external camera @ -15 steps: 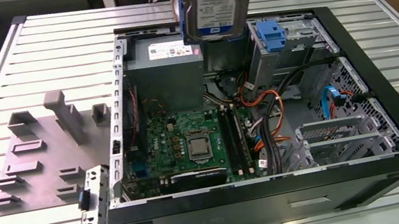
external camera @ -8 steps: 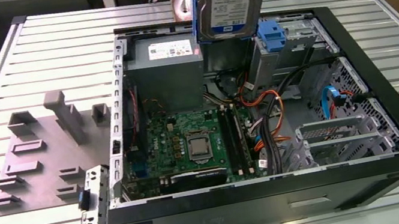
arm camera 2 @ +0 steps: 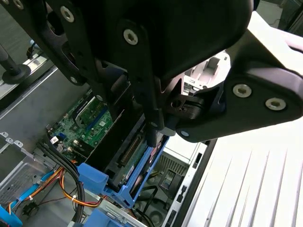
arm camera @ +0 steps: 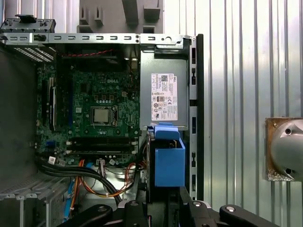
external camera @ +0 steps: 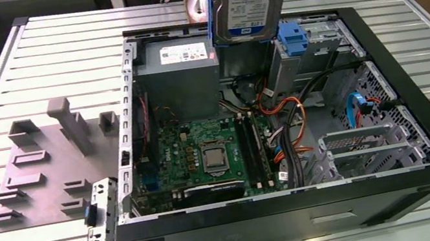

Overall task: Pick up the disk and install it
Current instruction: 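Pick up the disk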

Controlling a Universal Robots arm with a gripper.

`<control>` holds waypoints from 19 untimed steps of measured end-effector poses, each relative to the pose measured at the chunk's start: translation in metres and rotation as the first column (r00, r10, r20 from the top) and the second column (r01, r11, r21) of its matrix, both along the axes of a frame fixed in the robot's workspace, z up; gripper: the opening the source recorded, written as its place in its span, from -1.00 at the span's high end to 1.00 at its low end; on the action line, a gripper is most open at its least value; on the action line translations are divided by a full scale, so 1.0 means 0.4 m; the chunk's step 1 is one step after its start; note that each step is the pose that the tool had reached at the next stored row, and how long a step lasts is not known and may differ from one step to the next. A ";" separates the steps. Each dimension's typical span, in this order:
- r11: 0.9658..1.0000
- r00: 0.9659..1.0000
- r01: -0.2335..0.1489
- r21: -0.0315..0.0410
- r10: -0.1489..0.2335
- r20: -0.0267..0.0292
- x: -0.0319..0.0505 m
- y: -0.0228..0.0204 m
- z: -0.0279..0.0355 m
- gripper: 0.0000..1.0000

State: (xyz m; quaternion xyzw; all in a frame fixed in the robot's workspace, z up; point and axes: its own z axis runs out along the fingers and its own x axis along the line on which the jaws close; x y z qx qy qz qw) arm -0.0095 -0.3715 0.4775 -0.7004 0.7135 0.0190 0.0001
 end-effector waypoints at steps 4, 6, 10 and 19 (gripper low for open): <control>1.000 1.000 0.000 0.000 0.000 0.000 0.000 0.000 0.000 0.30; 1.000 1.000 0.000 0.000 0.000 0.000 0.000 0.000 0.000 0.30; 1.000 1.000 0.000 0.000 0.000 0.000 0.000 -0.010 0.000 0.30; 1.000 1.000 0.000 0.000 0.000 0.000 0.000 -0.054 0.000 0.30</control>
